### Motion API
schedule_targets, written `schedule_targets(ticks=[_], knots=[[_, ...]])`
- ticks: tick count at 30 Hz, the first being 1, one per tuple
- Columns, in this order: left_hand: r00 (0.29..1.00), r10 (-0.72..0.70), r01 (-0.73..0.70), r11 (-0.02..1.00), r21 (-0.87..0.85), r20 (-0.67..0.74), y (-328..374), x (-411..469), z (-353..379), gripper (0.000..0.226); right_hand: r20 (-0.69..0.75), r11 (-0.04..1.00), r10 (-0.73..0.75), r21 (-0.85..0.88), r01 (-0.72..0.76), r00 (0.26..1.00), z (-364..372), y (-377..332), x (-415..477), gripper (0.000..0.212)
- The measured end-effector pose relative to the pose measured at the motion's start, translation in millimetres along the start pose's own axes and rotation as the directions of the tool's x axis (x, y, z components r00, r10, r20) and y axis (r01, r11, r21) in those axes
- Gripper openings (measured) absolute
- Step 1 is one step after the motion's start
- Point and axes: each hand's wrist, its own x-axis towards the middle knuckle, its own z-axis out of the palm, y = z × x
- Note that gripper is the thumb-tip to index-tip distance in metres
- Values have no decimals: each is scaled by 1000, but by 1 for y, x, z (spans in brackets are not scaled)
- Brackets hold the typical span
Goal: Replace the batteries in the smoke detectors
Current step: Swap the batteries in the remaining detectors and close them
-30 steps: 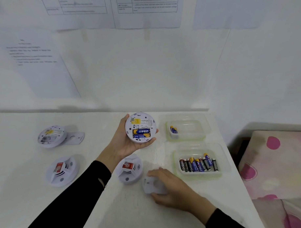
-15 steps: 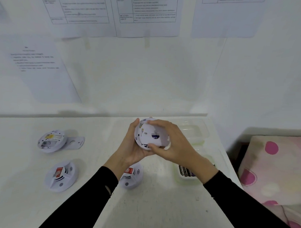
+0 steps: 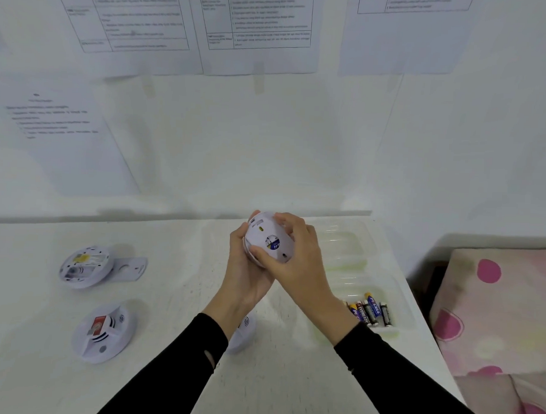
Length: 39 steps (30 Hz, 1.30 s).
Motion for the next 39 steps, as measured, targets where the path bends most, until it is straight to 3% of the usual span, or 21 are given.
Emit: schedule_targets(ticks=[3, 10, 16, 20, 25, 32, 39], knots=[[1000, 7, -7, 999, -38, 4, 3, 1, -2, 33, -15, 999, -32, -33, 32, 999, -3, 2, 1, 59], [999, -19, 21, 999, -42, 43, 1, 3, 3, 31, 46, 990, -19, -140, 25, 999, -7, 8, 8, 64], [999, 16, -16, 1000, -18, 27, 0, 3, 6, 31, -34, 986, -13, -168, 8, 999, -5, 14, 8, 64], [998, 56, -55, 998, -43, 27, 0, 6, 4, 37, -79, 983, 25, -181, -39, 997, -3, 18, 6, 71], [998, 63, -63, 997, -51, 2, 3, 8, 3, 52, -85, 972, 3, -232, -22, 996, -3, 18, 3, 64], [994, 108, -106, 992, -75, 24, 3, 9, 7, 40, -90, 931, 45, -357, -74, 995, -2, 13, 7, 66], [990, 139, -138, 990, 15, -31, 2, 7, 10, 32, -128, 933, 169, -300, -201, 977, 4, 3, 10, 69]])
